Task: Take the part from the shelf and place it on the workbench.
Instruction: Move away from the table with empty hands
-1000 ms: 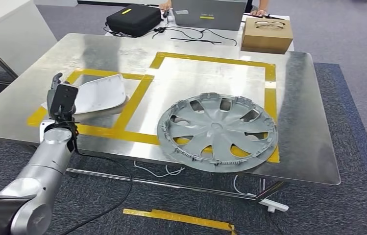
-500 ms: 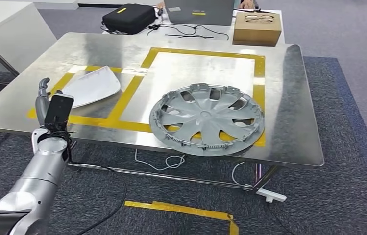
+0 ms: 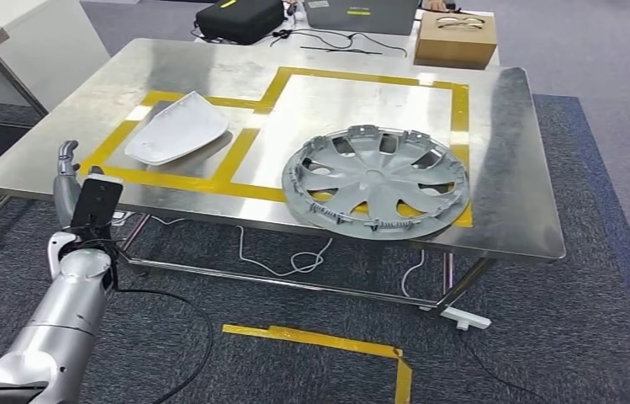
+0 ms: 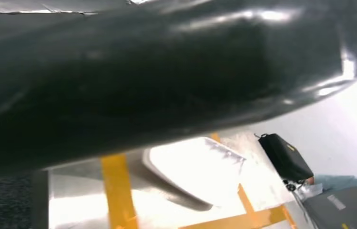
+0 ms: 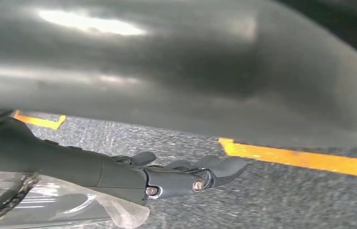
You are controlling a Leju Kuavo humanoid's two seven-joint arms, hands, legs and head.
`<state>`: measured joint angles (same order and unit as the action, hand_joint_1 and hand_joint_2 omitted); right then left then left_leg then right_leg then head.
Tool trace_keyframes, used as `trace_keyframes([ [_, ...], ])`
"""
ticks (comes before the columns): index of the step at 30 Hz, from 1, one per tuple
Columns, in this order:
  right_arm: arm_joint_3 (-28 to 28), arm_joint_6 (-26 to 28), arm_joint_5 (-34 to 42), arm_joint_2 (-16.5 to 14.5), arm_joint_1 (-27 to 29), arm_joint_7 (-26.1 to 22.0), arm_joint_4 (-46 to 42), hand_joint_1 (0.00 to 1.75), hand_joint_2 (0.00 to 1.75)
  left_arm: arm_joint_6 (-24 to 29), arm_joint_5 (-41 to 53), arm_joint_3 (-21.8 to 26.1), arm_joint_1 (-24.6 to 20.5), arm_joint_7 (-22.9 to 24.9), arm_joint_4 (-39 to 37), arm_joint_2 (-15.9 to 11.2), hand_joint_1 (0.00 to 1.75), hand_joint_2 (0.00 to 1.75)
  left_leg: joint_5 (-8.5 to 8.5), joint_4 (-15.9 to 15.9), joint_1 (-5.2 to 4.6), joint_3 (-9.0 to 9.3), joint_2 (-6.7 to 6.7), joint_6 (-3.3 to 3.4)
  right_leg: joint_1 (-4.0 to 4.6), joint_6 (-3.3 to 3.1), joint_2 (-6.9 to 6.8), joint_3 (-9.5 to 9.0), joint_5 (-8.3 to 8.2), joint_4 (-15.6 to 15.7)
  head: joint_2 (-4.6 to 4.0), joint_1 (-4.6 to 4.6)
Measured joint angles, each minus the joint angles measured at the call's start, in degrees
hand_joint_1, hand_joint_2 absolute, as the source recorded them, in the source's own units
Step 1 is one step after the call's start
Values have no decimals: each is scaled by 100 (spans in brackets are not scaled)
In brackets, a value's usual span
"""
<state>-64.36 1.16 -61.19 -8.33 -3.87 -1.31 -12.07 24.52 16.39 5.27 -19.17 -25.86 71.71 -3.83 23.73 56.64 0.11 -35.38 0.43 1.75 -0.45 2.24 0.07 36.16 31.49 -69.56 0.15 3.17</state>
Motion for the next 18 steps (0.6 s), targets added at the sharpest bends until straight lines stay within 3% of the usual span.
trace_keyframes([
  [1, -2, 0, 3, 0, -6, 0, 0, 0, 0, 0, 18, 0, 40, -1, 44, -1, 0, 0, -43, 15, -1, -54, 0, -24, -6, -7, 0, -310, -86, 384, 0, 1],
  [3, -4, 1, 8, -1, -16, -3, 0, 0, 0, 1, 61, 0, 113, -4, 149, -5, 0, 0, -105, 46, -17, -120, 2, -69, -9, -23, 9, -832, -57, 1066, 0, 3],
  [5, -19, 15, 13, -4, -17, -10, 0, 0, 0, 4, 124, -1, 195, -10, 272, -9, 0, 0, -188, 61, -31, -155, 6, -110, 2, -48, 20, -993, 23, 1354, 0, 8],
  [7, -52, 36, 22, -13, -7, -11, 1, 0, 0, 10, 177, -3, 325, -13, 406, -10, 0, 0, -251, 72, -21, -175, 3, -159, 5, -119, 10, -941, -6, 1403, 0, 6],
  [8, -72, 46, 30, -18, -1, -10, 1, 0, 0, 13, 195, -5, 405, -12, 473, -12, 0, 0, -171, 127, -12, -198, -3, -188, 4, -172, -1, -901, -50, 1400, 0, 12],
  [10, -106, 61, 50, -29, 3, -8, 1, 0, 0, 14, 240, -7, 554, -1, 614, -26, 0, 0, 298, 543, 8, -316, -14, -248, -4, -272, -26, -813, -162, 1405, 0, 30],
  [12, -134, 69, 75, -34, 3, -7, 1, 0, 0, 6, 296, -8, 704, 28, 738, -46, 0, 0, 863, 1289, 14, -468, -16, -290, 12, -313, -33, -687, -291, 1395, 0, 46],
  [13, -146, 73, 88, -38, 4, -9, 2, 0, 0, 3, 320, -8, 799, 44, 794, -55, 0, 0, 989, 1588, 15, -490, -17, -299, 19, -318, -34, -607, -357, 1384, 0, 47],
  [14, -162, 77, 101, -45, 7, -16, 2, 0, 0, 4, 341, -5, 914, 47, 853, -61, 0, 0, 984, 1718, 16, -431, -17, -296, 27, -319, -33, -509, -420, 1365, 0, 48],
  [15, -181, 81, 113, -53, 11, -29, 2, 0, 0, 8, 363, 0, 1032, 40, 916, -64, 0, 0, 878, 1639, 16, -279, -17, -284, 34, -316, -31, -411, -474, 1339, 0, 49],
  [16, -202, 87, 122, -63, 14, -48, 2, 0, 0, 16, 377, 8, 1134, 27, 979, -66, 0, 0, 730, 1348, 15, -32, -17, -262, 39, -306, -28, -320, -519, 1307, 0, 49],
  [18, -233, 92, 134, -81, 16, -83, 2, 0, 0, 32, 398, 25, 1261, 5, 1098, -72, 0, 0, 622, 519, 4, 533, -21, -208, 56, -272, -30, -183, -590, 1241, 0, 48],
])
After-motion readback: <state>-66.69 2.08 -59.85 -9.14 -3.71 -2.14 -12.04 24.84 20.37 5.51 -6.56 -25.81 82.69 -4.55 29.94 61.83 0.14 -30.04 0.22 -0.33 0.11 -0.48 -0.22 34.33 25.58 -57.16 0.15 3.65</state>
